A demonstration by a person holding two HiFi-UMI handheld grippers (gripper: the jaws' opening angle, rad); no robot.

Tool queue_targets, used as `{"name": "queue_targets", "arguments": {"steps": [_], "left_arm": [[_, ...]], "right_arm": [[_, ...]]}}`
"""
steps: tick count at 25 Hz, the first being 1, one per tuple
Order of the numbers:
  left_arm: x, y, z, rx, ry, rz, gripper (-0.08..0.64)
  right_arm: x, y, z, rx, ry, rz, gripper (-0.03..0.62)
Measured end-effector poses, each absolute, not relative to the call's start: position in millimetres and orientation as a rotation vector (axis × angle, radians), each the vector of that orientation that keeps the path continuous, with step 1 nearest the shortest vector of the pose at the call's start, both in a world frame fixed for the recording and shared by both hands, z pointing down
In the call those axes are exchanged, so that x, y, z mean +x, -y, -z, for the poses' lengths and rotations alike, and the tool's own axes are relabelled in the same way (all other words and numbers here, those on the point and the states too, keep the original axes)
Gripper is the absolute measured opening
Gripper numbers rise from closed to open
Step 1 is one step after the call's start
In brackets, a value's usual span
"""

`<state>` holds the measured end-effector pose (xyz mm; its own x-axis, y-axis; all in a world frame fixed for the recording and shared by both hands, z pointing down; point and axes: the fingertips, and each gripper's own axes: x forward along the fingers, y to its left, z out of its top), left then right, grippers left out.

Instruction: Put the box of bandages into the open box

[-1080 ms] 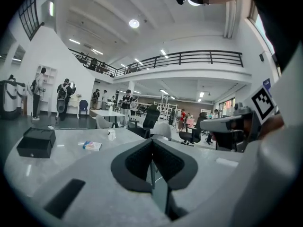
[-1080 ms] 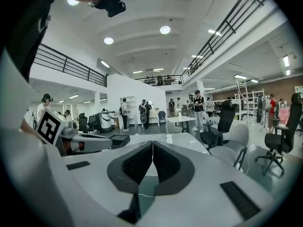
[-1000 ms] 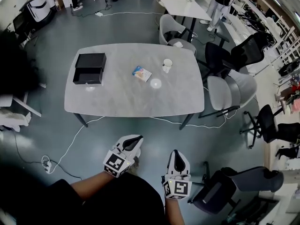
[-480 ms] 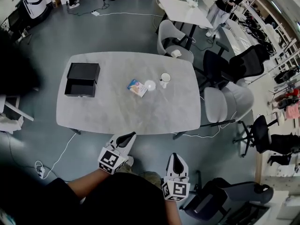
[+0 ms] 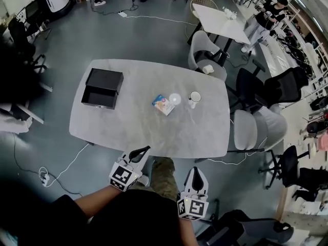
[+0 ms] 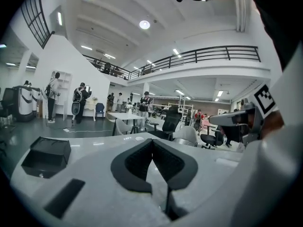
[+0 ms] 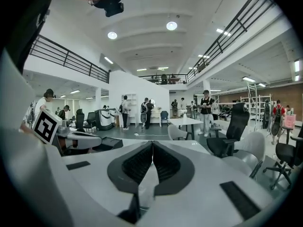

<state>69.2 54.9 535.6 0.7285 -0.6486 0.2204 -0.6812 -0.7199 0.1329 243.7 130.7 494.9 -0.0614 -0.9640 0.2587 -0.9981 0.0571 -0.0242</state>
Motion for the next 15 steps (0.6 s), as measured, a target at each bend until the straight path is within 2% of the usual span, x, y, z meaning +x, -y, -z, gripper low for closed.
{"name": "queue_targets", "arguments": {"steps": [5,15], "left_arm": [[68,-20,-551,2.673,1.11,-0.293,0.017],[116,90,-574,2.697,0.958,-0.405,0.018]], "right_arm": [[245,-87,-503,1.965,2.22,-0.32,0.012],[292,26,-509,1.956,2.273,-0.395,0.012]]}}
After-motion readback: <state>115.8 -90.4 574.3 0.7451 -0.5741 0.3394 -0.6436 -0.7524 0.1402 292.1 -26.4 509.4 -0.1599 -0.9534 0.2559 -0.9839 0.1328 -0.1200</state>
